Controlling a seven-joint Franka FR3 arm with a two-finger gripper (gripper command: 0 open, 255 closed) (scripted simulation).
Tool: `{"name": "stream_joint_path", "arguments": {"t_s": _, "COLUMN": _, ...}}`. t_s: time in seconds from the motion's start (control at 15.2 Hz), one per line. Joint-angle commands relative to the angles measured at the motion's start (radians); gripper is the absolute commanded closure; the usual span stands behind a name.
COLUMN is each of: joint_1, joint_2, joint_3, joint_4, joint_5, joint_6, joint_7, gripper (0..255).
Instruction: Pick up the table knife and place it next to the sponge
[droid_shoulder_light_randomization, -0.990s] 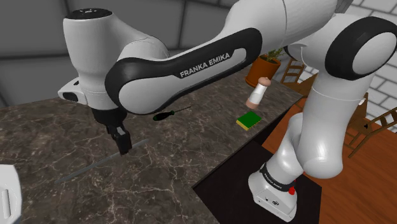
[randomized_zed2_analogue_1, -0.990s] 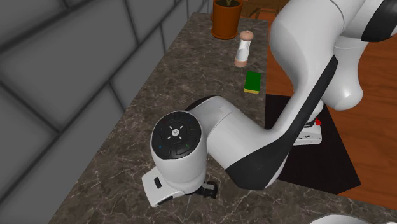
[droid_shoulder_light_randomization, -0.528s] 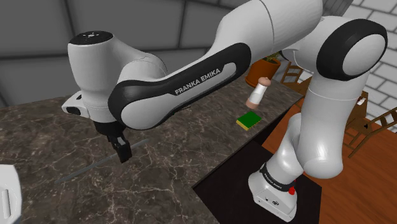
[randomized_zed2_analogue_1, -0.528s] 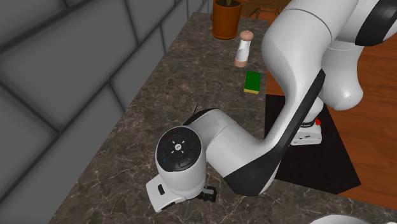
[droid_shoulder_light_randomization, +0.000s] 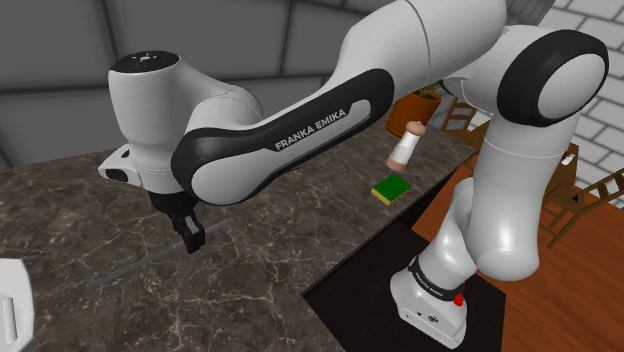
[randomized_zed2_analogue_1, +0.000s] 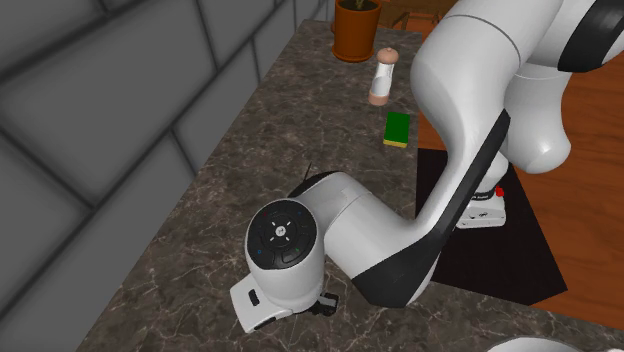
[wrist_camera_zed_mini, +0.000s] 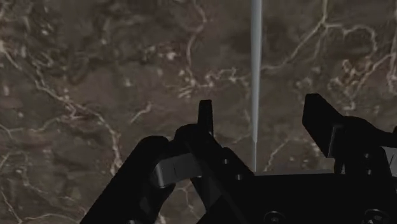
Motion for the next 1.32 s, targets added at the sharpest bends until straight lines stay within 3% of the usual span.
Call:
{"name": "stream_joint_path", "arguments": {"t_s": 0.0, "joint_1": 0.0, "joint_2": 0.0, "joint_3": 0.0, "joint_4": 0.0, "joint_5": 0.0, "joint_6": 0.0, "joint_7": 0.0, "gripper": 255}}
{"name": "stream_joint_path", "arguments": {"t_s": 0.53, "joint_1": 0.0, "joint_2": 0.0, "joint_3": 0.0, "joint_4": 0.0, "joint_5": 0.0, "joint_6": 0.0, "joint_7": 0.0, "gripper": 255}}
{"name": "stream_joint_path", "arguments": {"t_s": 1.25, "joint_1": -0.007, "joint_2": -0.061, "joint_3": 0.011, "joint_4": 0.071, "joint_5": 0.031, "joint_6": -0.126, "joint_7": -0.023, "gripper": 255}}
